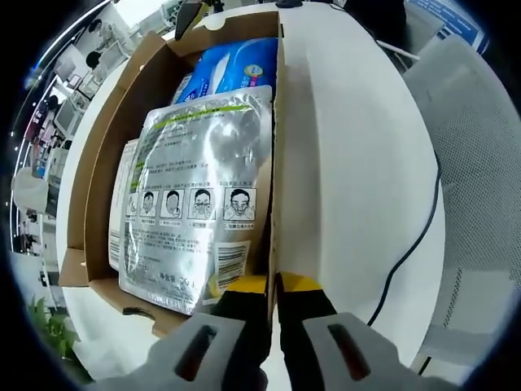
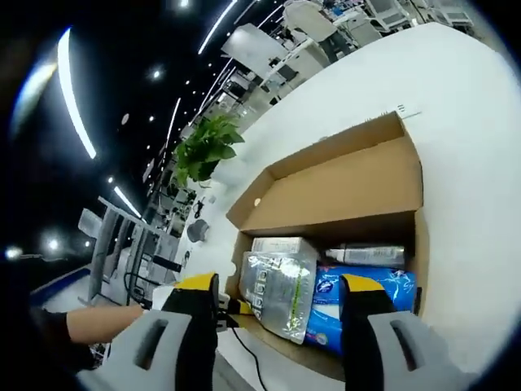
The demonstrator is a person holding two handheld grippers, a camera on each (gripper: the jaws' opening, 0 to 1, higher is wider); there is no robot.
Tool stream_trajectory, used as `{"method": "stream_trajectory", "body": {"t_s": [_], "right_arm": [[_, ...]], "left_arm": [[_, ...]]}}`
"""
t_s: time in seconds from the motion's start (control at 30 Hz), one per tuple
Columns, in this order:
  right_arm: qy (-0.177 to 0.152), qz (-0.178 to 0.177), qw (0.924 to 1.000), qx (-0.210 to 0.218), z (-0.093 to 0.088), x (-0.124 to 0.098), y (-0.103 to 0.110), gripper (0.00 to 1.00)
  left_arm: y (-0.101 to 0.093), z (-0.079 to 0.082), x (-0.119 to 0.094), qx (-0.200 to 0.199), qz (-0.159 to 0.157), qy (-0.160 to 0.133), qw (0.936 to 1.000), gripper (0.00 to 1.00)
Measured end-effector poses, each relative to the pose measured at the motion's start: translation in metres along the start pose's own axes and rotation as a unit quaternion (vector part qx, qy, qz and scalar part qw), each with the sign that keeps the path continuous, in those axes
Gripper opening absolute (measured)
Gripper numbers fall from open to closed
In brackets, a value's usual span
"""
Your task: Operate the shoe box by opening the lid, removing the specified soft item, and placing it in the target area until the item is outside and the box remains undamaged.
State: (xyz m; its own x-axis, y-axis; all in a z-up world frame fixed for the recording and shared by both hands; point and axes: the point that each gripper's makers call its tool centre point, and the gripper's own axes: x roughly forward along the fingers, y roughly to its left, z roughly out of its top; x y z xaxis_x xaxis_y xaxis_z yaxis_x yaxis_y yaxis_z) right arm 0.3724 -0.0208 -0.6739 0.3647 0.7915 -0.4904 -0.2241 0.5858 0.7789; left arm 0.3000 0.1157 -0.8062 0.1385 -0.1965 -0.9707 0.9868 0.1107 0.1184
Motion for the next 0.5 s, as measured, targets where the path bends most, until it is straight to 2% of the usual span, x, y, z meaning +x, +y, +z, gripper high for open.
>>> {"method": "stream_trajectory", "body": {"t_s": [0.03, 0.07, 0.1, 0.17, 0.3, 0.4, 0.5], "right_arm": [[0.010, 0.010, 0.9996, 0.025, -0.003, 0.000, 0.003, 0.45], [0.008, 0.024, 0.9992, 0.031, -0.001, 0.002, 0.005, 0.38], [0.010, 0.023, 0.9992, 0.031, 0.000, 0.003, 0.004, 0.36], [0.025, 0.034, 0.9981, 0.046, 0.000, 0.007, 0.001, 0.34], [0.037, 0.023, 0.9964, 0.072, 0.004, 0.018, -0.017, 0.32], [0.052, 0.034, 0.9936, 0.094, -0.004, 0.022, -0.019, 0.26], [0.063, 0.015, 0.9942, 0.085, -0.007, 0.028, -0.038, 0.28]], "left_arm": [[0.000, 0.000, 0.000, 0.001, 0.000, 0.000, 1.0000, 0.01], [0.000, 0.000, 0.000, 0.001, 0.000, 0.000, 1.0000, 0.01], [0.000, 0.000, 0.000, 0.002, -0.001, -0.001, 1.0000, 0.01], [0.000, 0.000, 0.000, 0.002, -0.001, -0.001, 1.0000, 0.01], [-0.001, 0.000, 0.000, 0.002, 0.001, -0.001, 1.0000, 0.01], [-0.001, 0.001, 0.001, 0.002, 0.001, -0.002, 1.0000, 0.01], [-0.001, 0.001, 0.001, 0.002, 0.003, -0.002, 1.0000, 0.01]]}}
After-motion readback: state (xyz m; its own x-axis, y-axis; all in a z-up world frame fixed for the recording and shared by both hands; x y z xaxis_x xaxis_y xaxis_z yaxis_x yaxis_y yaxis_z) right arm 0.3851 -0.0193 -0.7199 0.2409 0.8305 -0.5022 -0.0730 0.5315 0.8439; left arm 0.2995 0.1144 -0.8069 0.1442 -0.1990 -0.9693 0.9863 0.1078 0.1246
